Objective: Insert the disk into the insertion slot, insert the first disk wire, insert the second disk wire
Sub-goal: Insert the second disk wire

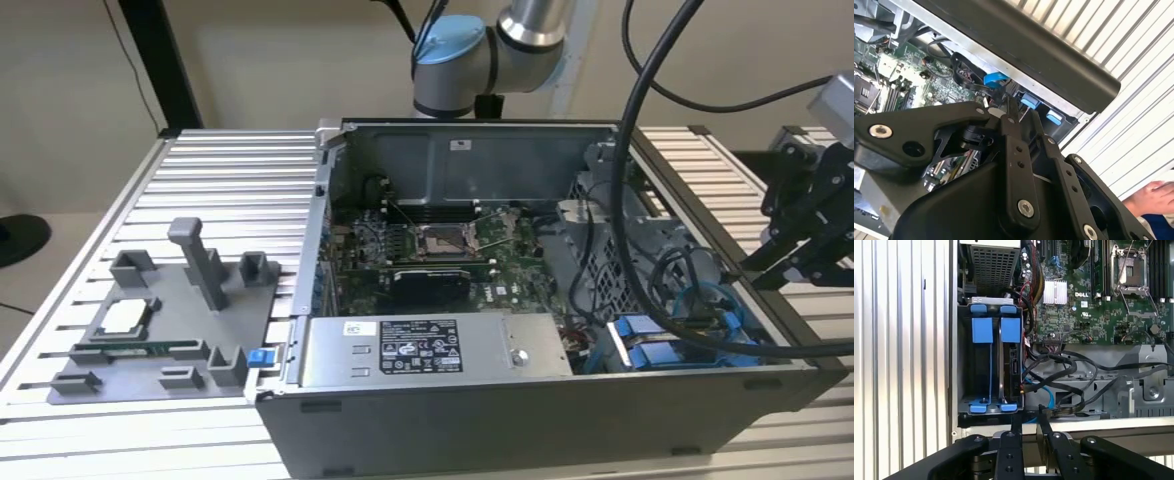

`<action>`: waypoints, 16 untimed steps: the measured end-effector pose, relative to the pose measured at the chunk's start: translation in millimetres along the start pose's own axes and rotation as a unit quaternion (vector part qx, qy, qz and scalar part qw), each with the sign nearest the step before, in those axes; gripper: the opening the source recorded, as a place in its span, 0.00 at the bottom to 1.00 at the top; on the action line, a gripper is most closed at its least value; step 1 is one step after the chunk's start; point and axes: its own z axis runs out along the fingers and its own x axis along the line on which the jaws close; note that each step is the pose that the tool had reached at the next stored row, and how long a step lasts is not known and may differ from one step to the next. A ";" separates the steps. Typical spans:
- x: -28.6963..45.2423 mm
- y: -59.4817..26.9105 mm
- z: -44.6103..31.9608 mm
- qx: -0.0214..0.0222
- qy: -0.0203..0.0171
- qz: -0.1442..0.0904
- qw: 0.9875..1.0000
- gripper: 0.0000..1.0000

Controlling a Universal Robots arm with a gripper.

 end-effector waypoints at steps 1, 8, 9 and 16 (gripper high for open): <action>-1.2 -0.1 1.2 0.000 0.000 0.000 1.000 1.00; -13.8 0.1 9.1 0.000 0.000 0.000 1.000 1.00; -13.7 -0.1 10.3 0.000 0.000 0.000 1.000 1.00; -13.1 -0.5 15.0 0.000 -0.003 0.000 1.000 1.00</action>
